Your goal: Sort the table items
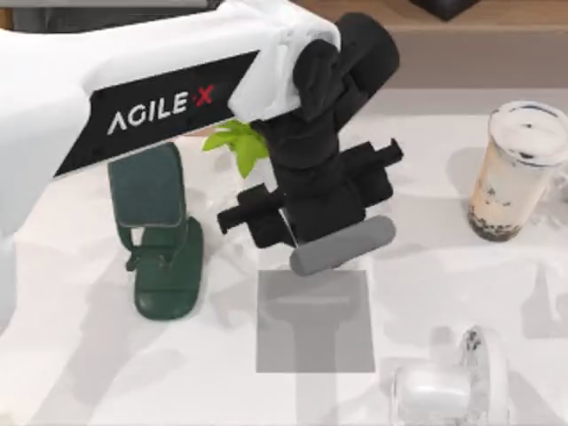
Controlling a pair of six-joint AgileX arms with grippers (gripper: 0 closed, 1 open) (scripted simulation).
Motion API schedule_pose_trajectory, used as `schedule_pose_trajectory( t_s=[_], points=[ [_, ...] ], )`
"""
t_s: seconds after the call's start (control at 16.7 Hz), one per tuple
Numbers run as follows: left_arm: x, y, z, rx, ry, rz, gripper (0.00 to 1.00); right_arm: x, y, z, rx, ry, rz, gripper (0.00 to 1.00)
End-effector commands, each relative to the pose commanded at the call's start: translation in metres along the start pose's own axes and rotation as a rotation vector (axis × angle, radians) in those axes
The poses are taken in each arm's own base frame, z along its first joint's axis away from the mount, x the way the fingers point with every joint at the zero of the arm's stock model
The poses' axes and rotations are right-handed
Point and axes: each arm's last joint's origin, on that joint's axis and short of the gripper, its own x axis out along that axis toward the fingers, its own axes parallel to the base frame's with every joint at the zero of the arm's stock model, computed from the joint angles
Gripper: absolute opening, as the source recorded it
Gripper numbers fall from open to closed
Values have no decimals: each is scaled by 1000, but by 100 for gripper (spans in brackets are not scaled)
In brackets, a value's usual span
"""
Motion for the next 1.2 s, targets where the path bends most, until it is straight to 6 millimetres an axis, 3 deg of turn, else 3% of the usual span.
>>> schedule_pose_trajectory(
  t_s=[0.18, 0.36, 1.2],
  points=[
    [32, -1, 22, 217, -58, -91, 0, 0, 0, 0, 0, 0, 0, 100],
    [51, -5, 34, 334, -99, -146, 0, 0, 0, 0, 0, 0, 0, 100],
    [63, -7, 36, 348, -104, -153, 0, 0, 0, 0, 0, 0, 0, 100]
  ],
)
